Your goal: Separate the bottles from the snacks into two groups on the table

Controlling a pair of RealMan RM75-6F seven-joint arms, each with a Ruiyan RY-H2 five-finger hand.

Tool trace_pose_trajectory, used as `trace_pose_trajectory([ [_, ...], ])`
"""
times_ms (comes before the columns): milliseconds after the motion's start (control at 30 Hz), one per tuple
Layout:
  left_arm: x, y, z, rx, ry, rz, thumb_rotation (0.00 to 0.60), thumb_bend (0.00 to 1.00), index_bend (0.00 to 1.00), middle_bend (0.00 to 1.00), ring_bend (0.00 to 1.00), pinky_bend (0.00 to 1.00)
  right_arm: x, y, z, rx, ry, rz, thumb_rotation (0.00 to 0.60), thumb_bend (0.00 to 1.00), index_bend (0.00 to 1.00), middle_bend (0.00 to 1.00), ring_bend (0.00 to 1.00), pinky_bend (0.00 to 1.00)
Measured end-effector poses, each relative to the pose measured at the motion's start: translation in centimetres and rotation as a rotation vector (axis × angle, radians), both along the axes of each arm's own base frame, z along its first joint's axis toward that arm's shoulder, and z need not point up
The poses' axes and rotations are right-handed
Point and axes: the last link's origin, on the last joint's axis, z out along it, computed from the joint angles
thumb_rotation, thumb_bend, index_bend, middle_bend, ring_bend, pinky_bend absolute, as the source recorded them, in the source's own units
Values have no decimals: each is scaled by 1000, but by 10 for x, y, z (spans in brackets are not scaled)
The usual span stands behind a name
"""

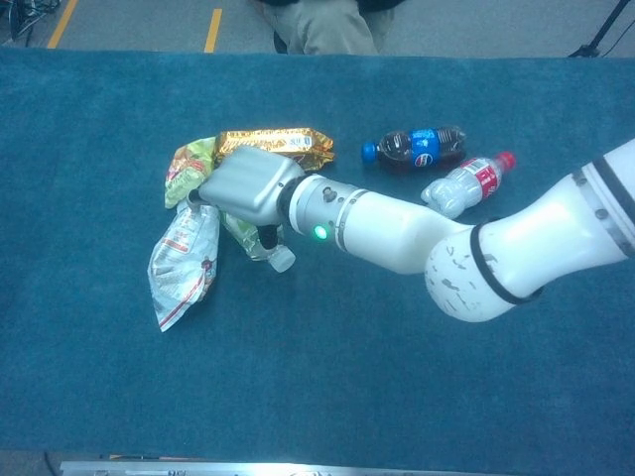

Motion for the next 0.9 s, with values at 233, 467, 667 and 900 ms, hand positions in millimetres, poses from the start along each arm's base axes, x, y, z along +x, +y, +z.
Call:
trace_pose_trajectory([
  [233, 2, 5, 0, -9, 3, -9, 600, 405, 100, 195, 192, 146, 13, -6, -15, -42, -15, -25, 600, 103, 186, 355, 240, 361],
  [467, 8, 12, 2, -21, 13, -37, 600, 405, 100, 194, 192, 146, 17, -8, -6, -43, -63, -47, 600, 102, 186, 354, 240, 361],
  [667, 21, 23, -3, -68, 29, -104, 600, 405, 100, 194, 192, 146, 12, -13, 25, -58, -118, -65, 600, 102, 185, 354, 240, 360],
  [900, 41, 41, -13, -140, 20, -197, 600, 405, 94, 192, 184, 146, -19, -27, 92, -143, -158, -109, 600, 102, 186, 354, 240, 360],
])
